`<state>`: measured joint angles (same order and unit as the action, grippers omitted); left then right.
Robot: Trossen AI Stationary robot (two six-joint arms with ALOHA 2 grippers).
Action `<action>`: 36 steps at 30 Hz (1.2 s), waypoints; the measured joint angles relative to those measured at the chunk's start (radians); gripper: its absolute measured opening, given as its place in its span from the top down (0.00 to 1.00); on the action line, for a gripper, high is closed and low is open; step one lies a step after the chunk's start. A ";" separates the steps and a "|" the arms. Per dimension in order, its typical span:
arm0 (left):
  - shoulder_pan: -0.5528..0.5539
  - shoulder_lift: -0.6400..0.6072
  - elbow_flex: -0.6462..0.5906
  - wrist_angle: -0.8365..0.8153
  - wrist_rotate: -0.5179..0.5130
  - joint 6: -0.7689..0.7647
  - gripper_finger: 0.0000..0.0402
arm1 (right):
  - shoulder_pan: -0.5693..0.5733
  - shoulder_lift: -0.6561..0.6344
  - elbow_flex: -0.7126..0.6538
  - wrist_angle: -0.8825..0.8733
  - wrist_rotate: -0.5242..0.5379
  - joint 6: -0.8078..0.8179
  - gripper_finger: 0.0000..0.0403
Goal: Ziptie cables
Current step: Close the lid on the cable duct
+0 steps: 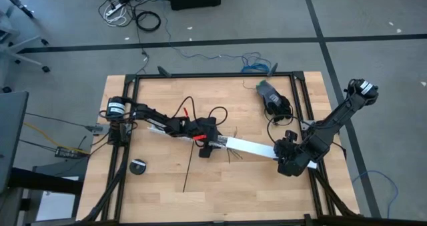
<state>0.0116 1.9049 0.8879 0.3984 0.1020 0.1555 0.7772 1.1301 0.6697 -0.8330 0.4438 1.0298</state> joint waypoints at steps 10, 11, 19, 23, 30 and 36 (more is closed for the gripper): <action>0.000 0.000 0.000 0.023 0.001 -0.028 0.31 | -0.001 0.000 0.000 0.000 -0.002 0.000 0.42; 0.000 0.000 0.000 0.025 0.001 -0.027 0.31 | -0.001 0.000 0.000 0.000 -0.002 0.000 0.42; 0.000 0.000 0.000 0.034 0.009 -0.005 0.30 | -0.001 0.000 0.000 0.001 -0.002 0.000 0.41; 0.000 0.000 0.000 0.064 0.010 -0.004 0.30 | -0.001 0.000 0.000 0.001 -0.002 0.000 0.41; -0.004 0.084 0.080 -0.021 0.038 0.023 0.30 | -0.001 -0.001 0.000 0.003 -0.003 0.006 0.41; -0.008 0.090 0.117 -0.043 0.015 0.052 0.30 | -0.004 -0.001 0.000 0.005 -0.017 0.008 0.41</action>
<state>0.0036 1.9945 1.0046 0.3550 0.1173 0.2073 0.7731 1.1294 0.6697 -0.8280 0.4271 1.0374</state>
